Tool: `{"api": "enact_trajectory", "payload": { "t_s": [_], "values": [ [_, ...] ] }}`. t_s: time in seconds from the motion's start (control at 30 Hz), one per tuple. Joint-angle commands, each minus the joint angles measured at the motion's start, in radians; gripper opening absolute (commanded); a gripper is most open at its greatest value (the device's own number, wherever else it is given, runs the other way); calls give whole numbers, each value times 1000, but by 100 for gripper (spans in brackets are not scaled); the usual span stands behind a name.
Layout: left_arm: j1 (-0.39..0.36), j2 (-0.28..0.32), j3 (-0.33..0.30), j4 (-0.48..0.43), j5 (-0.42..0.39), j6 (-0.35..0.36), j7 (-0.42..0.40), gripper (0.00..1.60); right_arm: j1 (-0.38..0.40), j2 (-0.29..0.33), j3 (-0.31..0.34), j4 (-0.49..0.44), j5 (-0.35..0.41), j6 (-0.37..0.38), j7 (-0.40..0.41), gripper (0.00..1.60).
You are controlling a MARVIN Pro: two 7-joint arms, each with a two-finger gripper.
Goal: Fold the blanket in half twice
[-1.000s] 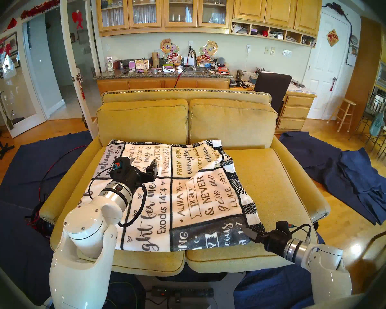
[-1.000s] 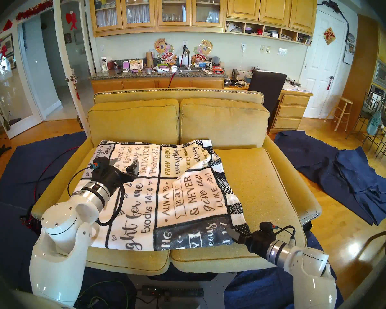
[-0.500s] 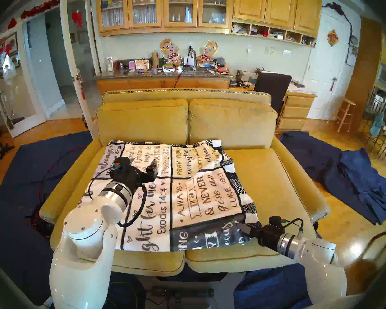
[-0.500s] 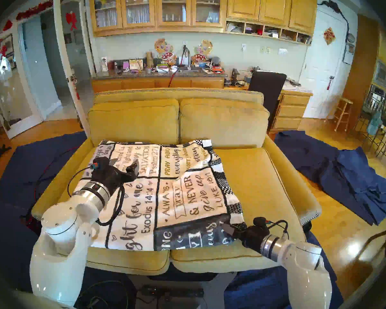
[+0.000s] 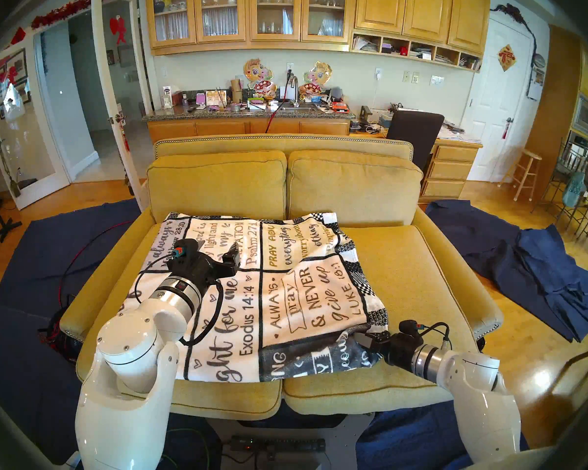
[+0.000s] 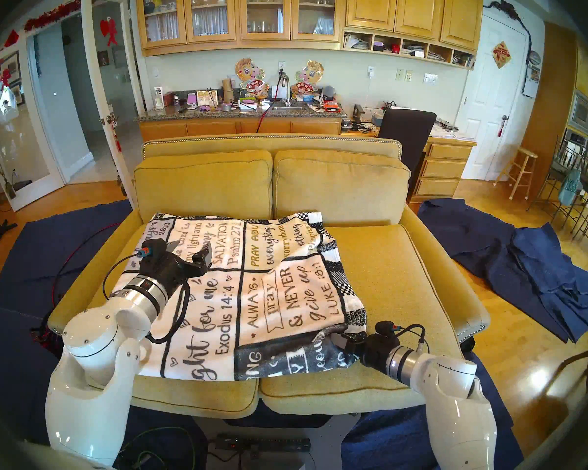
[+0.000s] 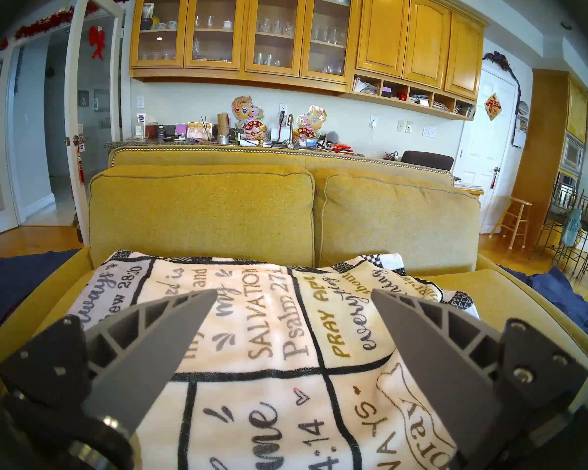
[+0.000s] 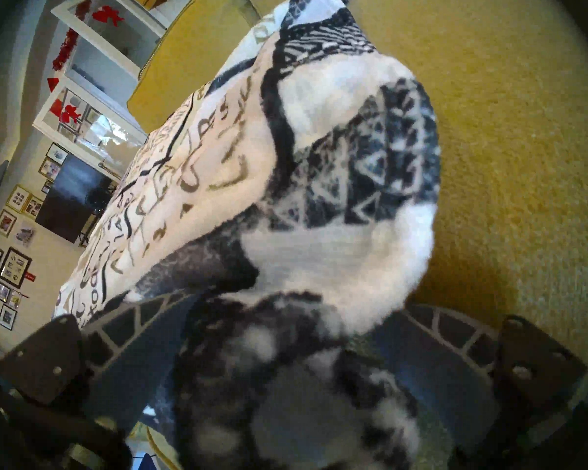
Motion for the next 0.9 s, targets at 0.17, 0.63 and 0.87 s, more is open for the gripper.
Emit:
{"api": "enact_trajectory", "payload": {
  "t_s": [0.17, 0.63, 0.87],
  "values": [
    [-20, -3, 1, -29, 1, -11, -3, 160, 138, -23, -72, 31, 8, -24, -45, 160],
    [-21, -7, 0, -30, 4, -10, -7, 160, 171, 2, -84, 41, 0, -28, -50, 0],
    [-21, -9, 0, -31, 7, -11, -8, 160, 109, 38, -43, -5, -2, -44, -48, 0]
  ]
}}
